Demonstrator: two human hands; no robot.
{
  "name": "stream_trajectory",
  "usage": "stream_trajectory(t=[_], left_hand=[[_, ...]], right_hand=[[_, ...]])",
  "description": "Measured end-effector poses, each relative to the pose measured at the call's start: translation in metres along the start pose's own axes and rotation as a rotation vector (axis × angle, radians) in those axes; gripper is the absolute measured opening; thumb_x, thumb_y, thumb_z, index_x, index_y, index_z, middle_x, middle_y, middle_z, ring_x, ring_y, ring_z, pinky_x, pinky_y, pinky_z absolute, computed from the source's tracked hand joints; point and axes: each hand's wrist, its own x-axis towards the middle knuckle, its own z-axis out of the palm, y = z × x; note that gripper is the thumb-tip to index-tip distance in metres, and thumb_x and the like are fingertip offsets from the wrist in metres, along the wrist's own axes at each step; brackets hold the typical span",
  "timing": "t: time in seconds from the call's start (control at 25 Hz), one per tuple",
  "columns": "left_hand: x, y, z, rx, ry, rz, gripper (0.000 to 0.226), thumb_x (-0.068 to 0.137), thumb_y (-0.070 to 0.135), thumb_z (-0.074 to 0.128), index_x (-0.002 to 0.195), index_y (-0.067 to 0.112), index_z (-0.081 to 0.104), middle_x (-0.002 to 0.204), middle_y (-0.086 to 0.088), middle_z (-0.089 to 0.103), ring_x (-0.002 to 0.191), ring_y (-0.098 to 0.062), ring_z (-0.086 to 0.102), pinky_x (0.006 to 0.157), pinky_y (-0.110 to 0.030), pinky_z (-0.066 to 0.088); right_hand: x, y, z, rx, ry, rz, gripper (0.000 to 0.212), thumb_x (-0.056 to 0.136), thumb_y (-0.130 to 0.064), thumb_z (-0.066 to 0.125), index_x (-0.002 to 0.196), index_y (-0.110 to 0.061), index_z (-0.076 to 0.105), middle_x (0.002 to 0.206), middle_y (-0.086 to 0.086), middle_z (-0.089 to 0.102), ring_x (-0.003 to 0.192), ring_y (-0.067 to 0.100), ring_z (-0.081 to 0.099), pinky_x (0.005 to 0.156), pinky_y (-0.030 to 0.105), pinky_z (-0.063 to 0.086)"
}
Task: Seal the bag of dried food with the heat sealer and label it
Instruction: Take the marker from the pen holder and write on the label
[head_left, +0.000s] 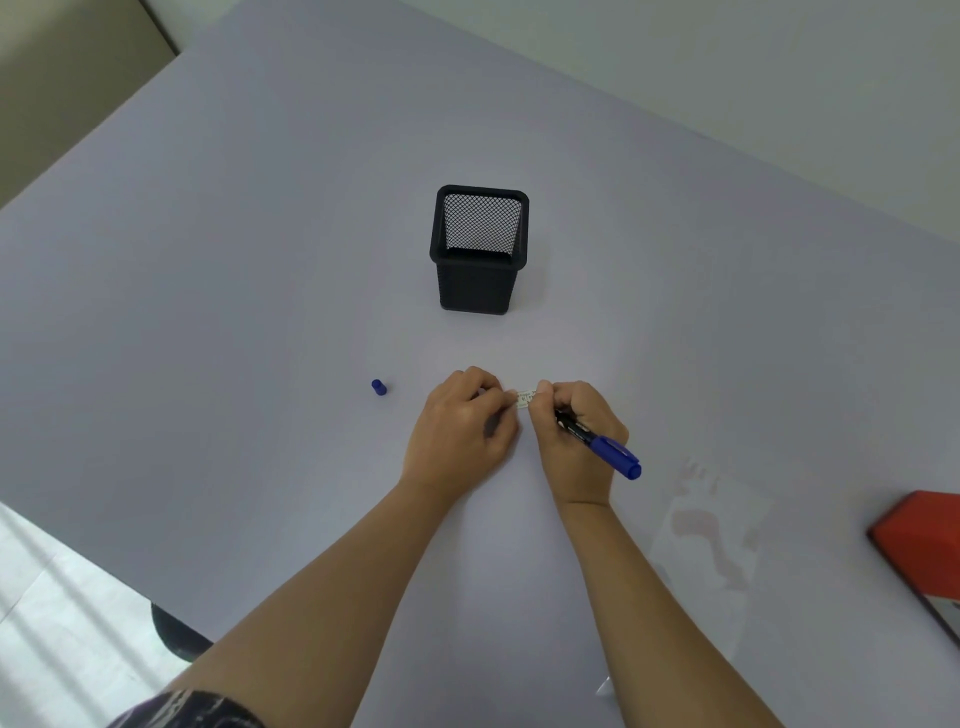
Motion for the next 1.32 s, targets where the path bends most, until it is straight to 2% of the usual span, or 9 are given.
stream_trajectory(t=[0.24,0.6,0.84,1.08,1.2,1.32], left_hand=[[0.0003,0.0,0.0016,-0.003,0.006,-0.008,0.006,0.078,0.012,0.068,0.079,0.008,0.072,0.08,-0.005,0.063,0.068,-0.02,0.057,0.061,-0.034,0.049],[0.0016,0.0003,0.0004,0.007,0.006,0.012,0.016,0.08,0.016,0.06,0.08,0.007,0.072,0.08,-0.006,0.063,0.068,-0.021,0.057,0.061,-0.035,0.05],[0.0012,-0.0003,0.0029,0.006,0.002,-0.001,0.007,0.078,0.013,0.068,0.078,0.007,0.072,0.079,-0.006,0.062,0.067,-0.021,0.057,0.061,-0.035,0.049],[0.0011,0.0009,0.0006,0.009,-0.01,-0.005,0.015,0.08,0.017,0.06,0.08,0.007,0.072,0.081,-0.006,0.063,0.069,-0.02,0.057,0.062,-0.035,0.05],[0.0007,0.0007,-0.0001,0.009,-0.013,-0.007,0.017,0.081,0.018,0.059,0.08,0.007,0.072,0.081,-0.006,0.063,0.068,-0.021,0.057,0.062,-0.036,0.05],[0.0008,0.0008,-0.0006,0.005,-0.008,-0.011,0.018,0.081,0.019,0.058,0.08,0.007,0.072,0.081,-0.006,0.063,0.068,-0.021,0.057,0.062,-0.036,0.05]], right_hand=[[0.0004,0.0,-0.0002,0.001,-0.03,0.005,0.032,0.086,-0.023,0.054,0.061,-0.002,0.053,0.057,0.008,0.058,0.063,0.017,0.051,0.057,0.004,0.04],[0.002,-0.0003,-0.0002,0.015,-0.002,-0.011,0.031,0.085,-0.02,0.054,0.061,-0.001,0.052,0.057,0.011,0.057,0.062,0.019,0.05,0.058,0.002,0.039],[0.0006,0.0017,-0.0007,0.003,-0.022,-0.02,0.031,0.085,-0.02,0.054,0.061,-0.001,0.052,0.056,0.009,0.056,0.061,0.018,0.049,0.057,0.002,0.039],[0.0008,0.0005,0.0002,-0.008,-0.001,0.011,0.031,0.085,-0.022,0.054,0.061,-0.002,0.051,0.056,0.009,0.056,0.06,0.015,0.048,0.057,0.001,0.038],[0.0003,0.0011,0.0007,0.007,-0.002,-0.008,0.031,0.085,-0.022,0.055,0.062,-0.002,0.052,0.057,0.009,0.056,0.06,0.018,0.049,0.057,0.005,0.04],[0.0007,0.0,0.0005,-0.028,-0.004,0.027,0.033,0.085,-0.026,0.053,0.061,-0.003,0.051,0.056,0.01,0.055,0.063,0.019,0.049,0.056,0.002,0.038]])
